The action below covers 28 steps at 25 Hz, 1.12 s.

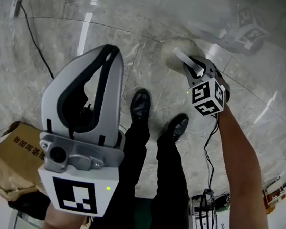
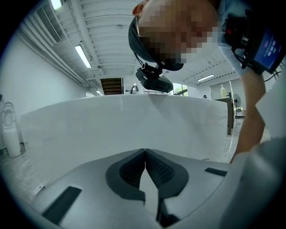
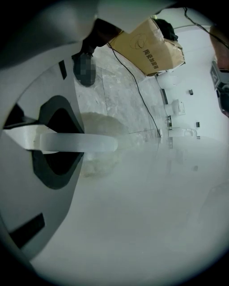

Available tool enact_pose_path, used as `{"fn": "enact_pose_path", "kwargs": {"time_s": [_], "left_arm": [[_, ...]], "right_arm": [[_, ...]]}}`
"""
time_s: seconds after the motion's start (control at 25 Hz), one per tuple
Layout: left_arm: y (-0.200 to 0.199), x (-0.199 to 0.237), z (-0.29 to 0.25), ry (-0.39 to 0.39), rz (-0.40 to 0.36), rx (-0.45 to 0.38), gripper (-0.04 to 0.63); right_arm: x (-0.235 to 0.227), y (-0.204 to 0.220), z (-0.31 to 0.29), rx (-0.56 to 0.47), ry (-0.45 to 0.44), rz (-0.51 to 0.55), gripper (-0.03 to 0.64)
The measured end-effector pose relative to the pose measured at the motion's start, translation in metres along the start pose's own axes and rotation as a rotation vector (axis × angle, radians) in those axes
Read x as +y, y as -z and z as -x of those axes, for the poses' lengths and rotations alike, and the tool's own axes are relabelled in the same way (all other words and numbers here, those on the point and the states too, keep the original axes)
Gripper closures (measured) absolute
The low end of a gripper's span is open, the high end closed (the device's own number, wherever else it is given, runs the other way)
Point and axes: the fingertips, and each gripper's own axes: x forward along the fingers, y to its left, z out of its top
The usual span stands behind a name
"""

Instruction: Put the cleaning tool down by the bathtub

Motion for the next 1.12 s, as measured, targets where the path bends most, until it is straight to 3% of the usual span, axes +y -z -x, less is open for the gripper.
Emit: {"fn": "enact_pose_path", "kwargs": {"time_s": [0.68,0.96,1.12], "left_arm": [[-0.008,-0.001,0.001,-0.003,0.009,-0.013,0.578],[-0.036,-0.014,0.002,0.001,0.014,-0.050,0.578],[-0.062,-0.024,0.013,0.004,0.013,-0.082,0.578]], "right_arm": [[-0.011,-0.012,0.003,-0.014,0.034,-0.012,0.495],[-0.003,-0.054,0.058,-0.143,0.073,-0.091,0.512],[0.005,-0.093,0.111,-0.249,0.105,-0.187,0.525]]}}
